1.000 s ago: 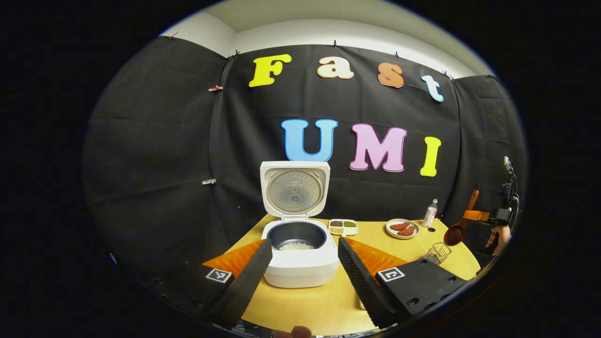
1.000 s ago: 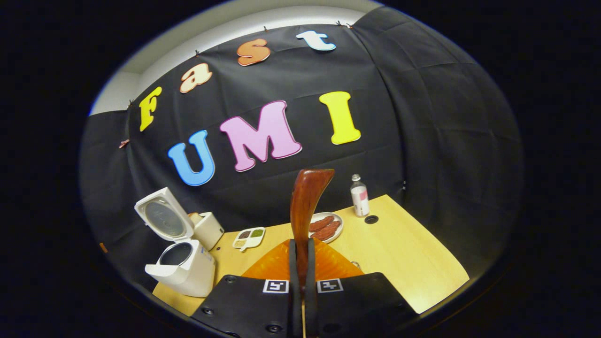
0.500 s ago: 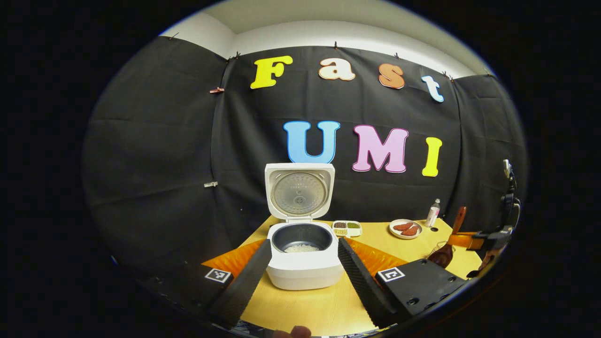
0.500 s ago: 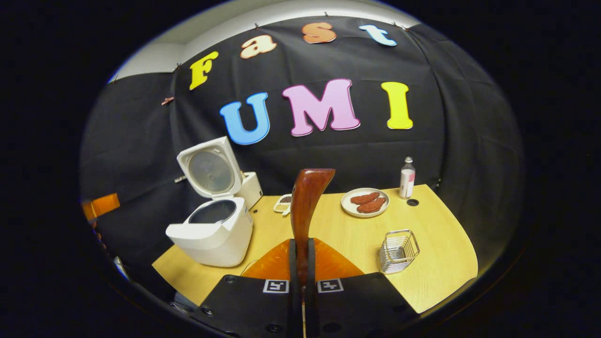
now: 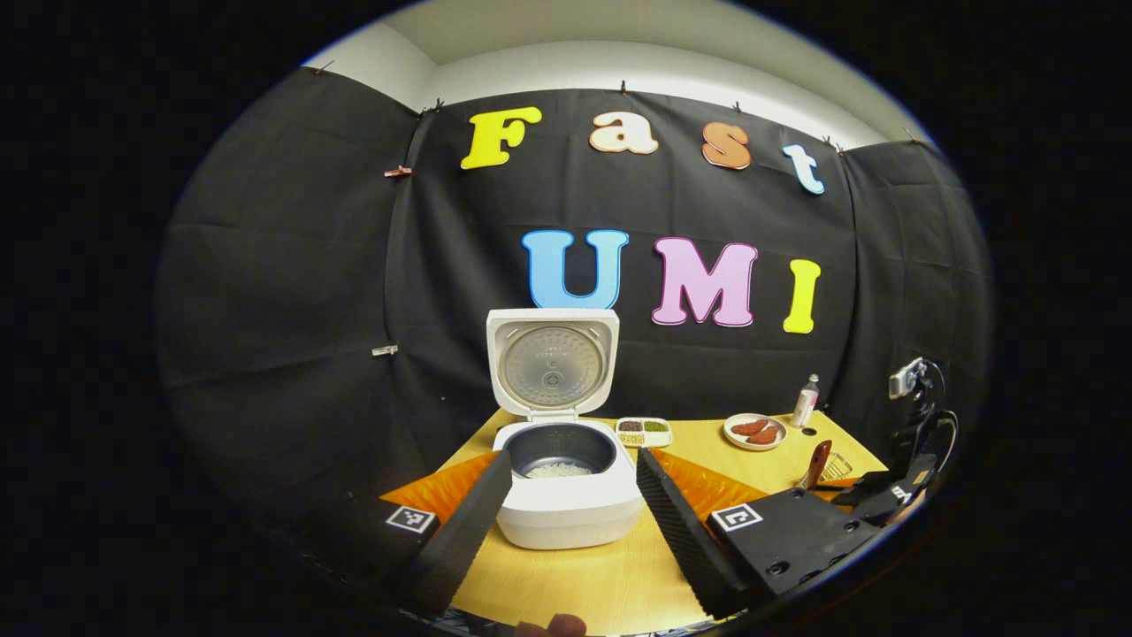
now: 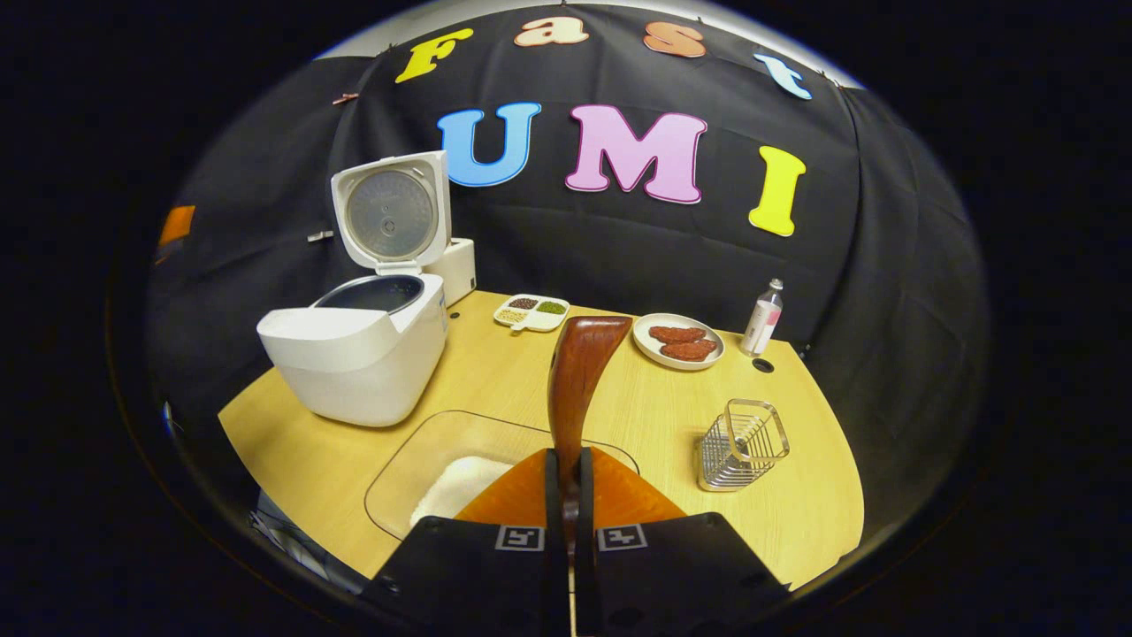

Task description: Close the left gripper, press the button to open the rice cooker; take a wooden spoon from the chopstick holder with the right hand, scoop a spoonful of rice and pour it into the rice cooker, then put the wooden spoon back into the chopstick holder.

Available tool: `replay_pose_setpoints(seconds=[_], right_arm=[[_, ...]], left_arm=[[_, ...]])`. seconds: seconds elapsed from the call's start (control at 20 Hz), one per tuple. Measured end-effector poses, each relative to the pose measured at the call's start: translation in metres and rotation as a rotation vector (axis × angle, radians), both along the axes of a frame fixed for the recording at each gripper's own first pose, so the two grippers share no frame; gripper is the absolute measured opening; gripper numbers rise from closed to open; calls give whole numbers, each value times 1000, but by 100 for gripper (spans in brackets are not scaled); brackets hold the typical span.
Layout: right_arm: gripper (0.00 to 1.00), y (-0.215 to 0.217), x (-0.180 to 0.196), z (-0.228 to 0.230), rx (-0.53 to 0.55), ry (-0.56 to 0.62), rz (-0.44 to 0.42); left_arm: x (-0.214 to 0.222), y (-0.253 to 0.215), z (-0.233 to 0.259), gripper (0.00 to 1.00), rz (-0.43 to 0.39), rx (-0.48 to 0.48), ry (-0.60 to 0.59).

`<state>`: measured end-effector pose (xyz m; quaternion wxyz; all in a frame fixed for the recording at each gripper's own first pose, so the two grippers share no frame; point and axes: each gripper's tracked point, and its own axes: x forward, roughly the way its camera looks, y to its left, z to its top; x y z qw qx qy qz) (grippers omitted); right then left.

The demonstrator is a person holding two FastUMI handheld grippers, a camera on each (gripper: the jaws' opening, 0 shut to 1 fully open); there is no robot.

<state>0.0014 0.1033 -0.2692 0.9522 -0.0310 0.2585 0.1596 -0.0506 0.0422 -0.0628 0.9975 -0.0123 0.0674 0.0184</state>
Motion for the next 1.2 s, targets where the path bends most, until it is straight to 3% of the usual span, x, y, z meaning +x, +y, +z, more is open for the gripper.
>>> replay_pose_setpoints(seconds=[0.35, 0.4, 0.5, 0.9, 1.2], right_arm=[[7, 9, 5, -35, -87, 39, -44], [11, 11, 7, -39, -94, 46, -57], [7, 16, 11, -43, -92, 62, -87], [7, 39, 8, -48, 165, 198, -220], [7, 25, 10, -54, 394, 288, -366]], left_arm=[[4, 1, -7, 97, -33, -8, 12], [4, 4, -7, 97, -32, -8, 14], [3, 9, -9, 97, -27, -11, 18], [-1, 25, -16, 97, -11, -32, 26], [-1, 30, -13, 98, -4, -31, 18]])
